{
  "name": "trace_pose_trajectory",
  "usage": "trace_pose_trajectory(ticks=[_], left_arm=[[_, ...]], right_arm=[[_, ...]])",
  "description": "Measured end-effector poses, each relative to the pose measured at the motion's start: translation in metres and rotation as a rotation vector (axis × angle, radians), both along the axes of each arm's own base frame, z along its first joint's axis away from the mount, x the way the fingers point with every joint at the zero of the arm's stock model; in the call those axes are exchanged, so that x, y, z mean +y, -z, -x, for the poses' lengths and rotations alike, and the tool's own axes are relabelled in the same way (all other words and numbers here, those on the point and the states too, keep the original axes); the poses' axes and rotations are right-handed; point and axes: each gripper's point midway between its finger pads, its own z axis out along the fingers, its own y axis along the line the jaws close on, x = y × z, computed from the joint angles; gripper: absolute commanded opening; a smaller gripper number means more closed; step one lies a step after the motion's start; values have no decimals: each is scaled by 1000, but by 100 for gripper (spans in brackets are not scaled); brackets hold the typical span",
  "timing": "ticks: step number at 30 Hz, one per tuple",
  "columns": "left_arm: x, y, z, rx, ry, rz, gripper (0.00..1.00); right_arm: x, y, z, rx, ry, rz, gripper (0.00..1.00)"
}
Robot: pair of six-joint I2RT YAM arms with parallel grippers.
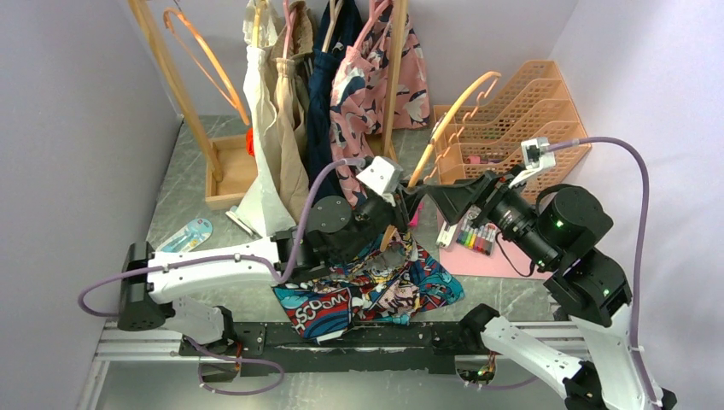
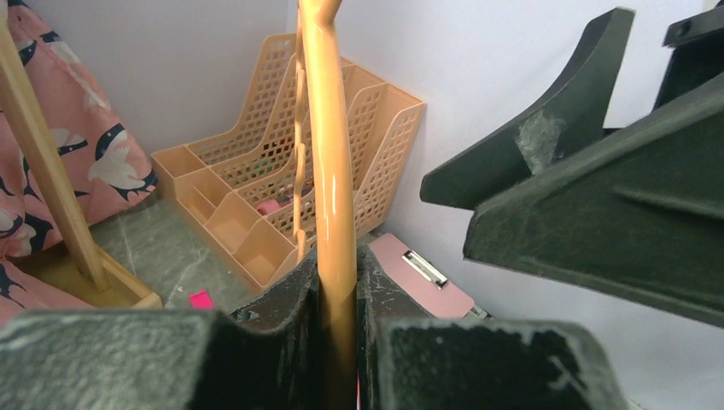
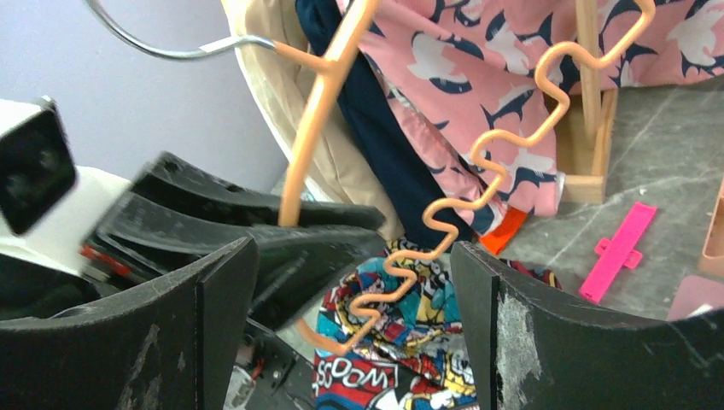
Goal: Place the shorts on the hanger
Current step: Adjust the hanger.
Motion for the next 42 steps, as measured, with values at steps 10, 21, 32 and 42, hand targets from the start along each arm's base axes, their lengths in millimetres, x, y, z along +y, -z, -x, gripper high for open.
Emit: trace_pose_trajectory(ticks=[10, 21, 32, 42], left_arm=[[-8, -6, -14, 2, -74, 53, 7], [-10, -5, -15, 3, -81, 63, 7], [-11, -5, -14, 12, -70, 69, 7], [-13, 1, -13, 23, -50, 62, 28]], right_arm=[[3, -24, -24, -68, 85, -139, 79], [27, -30, -46, -61, 50, -177, 64], [37, -29, -52, -58, 26, -184, 31], [48, -35, -51, -68, -24, -208, 0]])
